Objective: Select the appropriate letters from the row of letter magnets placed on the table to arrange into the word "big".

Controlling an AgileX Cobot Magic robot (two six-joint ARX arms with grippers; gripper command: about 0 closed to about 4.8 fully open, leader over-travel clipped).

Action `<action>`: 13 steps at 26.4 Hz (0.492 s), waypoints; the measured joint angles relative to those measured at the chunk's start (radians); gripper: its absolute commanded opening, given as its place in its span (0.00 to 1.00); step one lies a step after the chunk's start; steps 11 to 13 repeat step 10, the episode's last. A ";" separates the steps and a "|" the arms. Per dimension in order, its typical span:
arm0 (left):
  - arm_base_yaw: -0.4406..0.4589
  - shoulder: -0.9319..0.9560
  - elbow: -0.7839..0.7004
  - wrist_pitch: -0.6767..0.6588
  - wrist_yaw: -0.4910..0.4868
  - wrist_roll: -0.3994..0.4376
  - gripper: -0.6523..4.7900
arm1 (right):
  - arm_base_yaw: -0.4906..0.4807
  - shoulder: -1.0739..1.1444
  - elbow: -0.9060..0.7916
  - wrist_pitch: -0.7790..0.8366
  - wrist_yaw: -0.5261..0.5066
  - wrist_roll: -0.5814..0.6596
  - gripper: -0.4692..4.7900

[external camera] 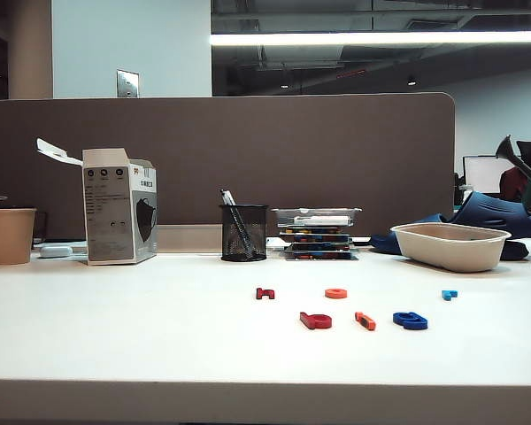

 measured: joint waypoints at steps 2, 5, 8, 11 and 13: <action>0.000 0.000 0.000 -0.011 0.000 0.000 0.11 | 0.000 0.000 0.000 0.000 0.000 0.000 0.08; 0.000 0.000 0.000 -0.018 0.000 0.000 0.11 | 0.000 0.000 0.000 0.000 0.000 0.000 0.08; 0.000 0.000 0.000 -0.025 0.000 0.000 0.11 | 0.000 0.000 0.000 0.000 0.000 0.000 0.08; 0.000 0.000 0.000 -0.025 0.000 0.000 0.11 | 0.000 0.000 0.000 0.000 0.000 0.000 0.08; 0.000 0.000 0.000 -0.025 0.000 0.000 0.11 | 0.000 0.000 0.000 0.000 0.000 0.000 0.08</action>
